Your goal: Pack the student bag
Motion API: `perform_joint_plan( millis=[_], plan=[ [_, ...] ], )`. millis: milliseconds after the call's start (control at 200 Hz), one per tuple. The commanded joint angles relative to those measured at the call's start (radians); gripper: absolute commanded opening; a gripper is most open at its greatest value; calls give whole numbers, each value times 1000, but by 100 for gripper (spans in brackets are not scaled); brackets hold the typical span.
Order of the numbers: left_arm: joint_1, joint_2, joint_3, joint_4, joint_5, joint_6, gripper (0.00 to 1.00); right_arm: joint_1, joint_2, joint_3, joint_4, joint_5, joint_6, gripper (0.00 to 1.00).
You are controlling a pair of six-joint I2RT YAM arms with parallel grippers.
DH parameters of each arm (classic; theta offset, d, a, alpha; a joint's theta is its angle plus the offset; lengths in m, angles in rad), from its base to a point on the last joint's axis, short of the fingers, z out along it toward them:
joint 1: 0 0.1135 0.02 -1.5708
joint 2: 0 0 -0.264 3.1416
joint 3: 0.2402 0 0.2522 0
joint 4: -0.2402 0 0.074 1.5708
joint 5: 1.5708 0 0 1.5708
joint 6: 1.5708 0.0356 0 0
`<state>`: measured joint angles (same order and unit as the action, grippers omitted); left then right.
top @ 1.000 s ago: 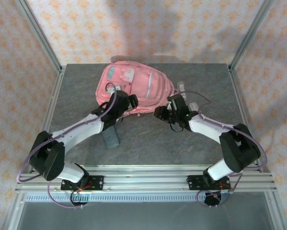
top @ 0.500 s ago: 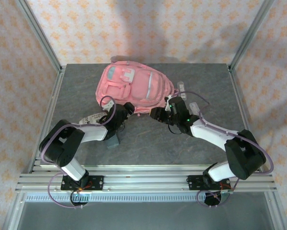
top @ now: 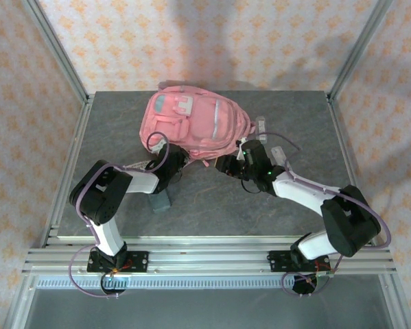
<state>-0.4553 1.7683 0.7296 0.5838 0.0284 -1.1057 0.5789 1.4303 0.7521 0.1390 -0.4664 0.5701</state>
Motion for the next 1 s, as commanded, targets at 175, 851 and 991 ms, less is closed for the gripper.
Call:
perform_joint_plan(
  millis=[175,851,991],
  plan=[
    [11,-136,64,-95,37,67,0,86,138,48,-9,153,-106,37],
    [11,-122,94,-55,143,16,0,138,542,298,272,525,-103,45],
    [11,-122,87,-39,160,3,0,140,604,374,248,589,-118,41]
  ],
)
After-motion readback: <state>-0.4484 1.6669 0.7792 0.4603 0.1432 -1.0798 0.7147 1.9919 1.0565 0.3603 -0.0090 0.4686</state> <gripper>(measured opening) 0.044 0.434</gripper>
